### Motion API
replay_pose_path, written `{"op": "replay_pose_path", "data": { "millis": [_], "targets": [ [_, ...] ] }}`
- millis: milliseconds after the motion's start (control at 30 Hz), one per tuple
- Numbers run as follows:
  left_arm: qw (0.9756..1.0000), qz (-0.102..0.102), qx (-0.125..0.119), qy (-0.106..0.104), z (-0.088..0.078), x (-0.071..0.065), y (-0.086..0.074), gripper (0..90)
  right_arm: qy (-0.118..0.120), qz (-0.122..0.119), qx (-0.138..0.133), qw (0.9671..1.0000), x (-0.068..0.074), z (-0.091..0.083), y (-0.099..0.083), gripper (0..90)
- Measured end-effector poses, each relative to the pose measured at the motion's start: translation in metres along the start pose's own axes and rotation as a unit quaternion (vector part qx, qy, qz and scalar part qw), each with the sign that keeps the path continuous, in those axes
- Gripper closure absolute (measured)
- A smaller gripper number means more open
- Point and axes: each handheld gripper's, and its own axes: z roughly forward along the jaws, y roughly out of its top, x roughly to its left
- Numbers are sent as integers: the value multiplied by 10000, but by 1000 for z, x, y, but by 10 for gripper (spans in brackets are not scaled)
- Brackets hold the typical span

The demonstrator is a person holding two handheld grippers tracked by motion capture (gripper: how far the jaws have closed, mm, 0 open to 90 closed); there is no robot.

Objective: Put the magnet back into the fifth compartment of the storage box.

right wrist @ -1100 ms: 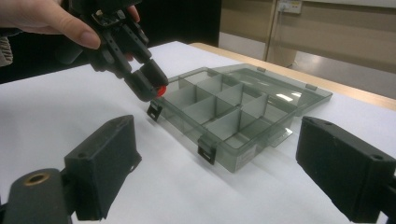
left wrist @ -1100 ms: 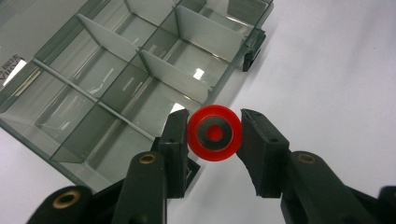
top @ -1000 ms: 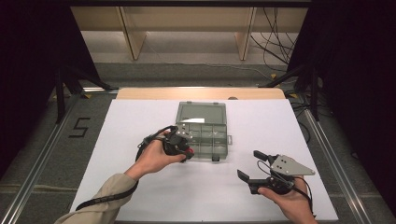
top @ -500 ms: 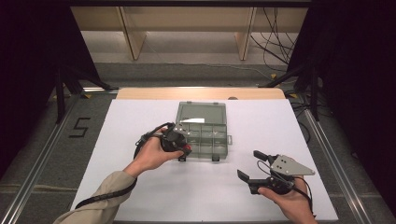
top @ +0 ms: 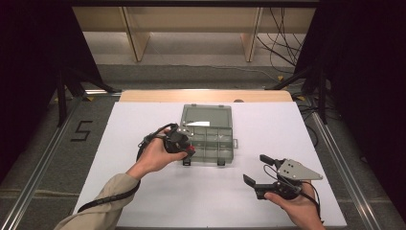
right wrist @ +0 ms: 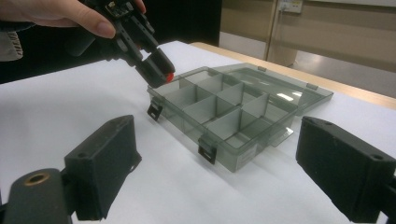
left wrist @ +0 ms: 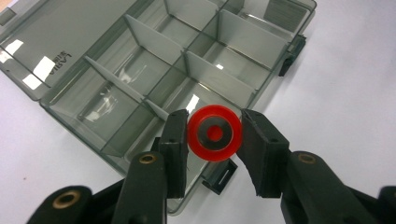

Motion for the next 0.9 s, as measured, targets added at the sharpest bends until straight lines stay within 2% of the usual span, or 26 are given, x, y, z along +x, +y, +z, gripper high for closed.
{"op": "replay_pose_path", "data": {
  "millis": [33,167,367,400,433,500,567,633,700,733,767,800,900],
  "targets": [
    [9999,-105,-80,49,1,0,0,629,-2,-3,1,10000,0,0,0,130],
    [9999,-50,-36,125,3,3,-1,628,-2,-4,4,10000,0,0,0,130],
    [9998,-90,68,159,4,7,-3,628,-16,0,-22,10000,0,0,0,130],
    [9997,-108,11,202,4,7,-3,628,-18,-3,-23,10000,0,0,0,130],
    [9998,-84,86,162,3,9,-3,628,-18,-3,-22,10000,0,0,0,130],
    [9997,-114,8,236,5,9,-4,628,8,12,-89,10000,0,2,-1,130],
    [9996,-37,35,276,5,10,-4,627,10,18,-89,10000,0,2,-1,130],
    [9996,-57,57,286,6,11,-4,627,-19,0,-23,10000,0,1,0,131],
    [9995,-56,46,308,8,11,-5,627,-1,9,-68,10000,0,1,-1,130],
    [9994,21,86,327,7,12,-5,627,-17,-6,-25,10000,0,1,0,131],
    [9995,-44,103,305,8,12,-5,627,-18,-4,-25,10000,0,0,0,131],
    [9994,20,167,294,7,13,-4,626,-17,-4,-25,10000,0,0,0,131],
    [9993,-18,115,368,9,13,-5,626,8,0,-99,10000,0,2,-1,131]
  ]
}}
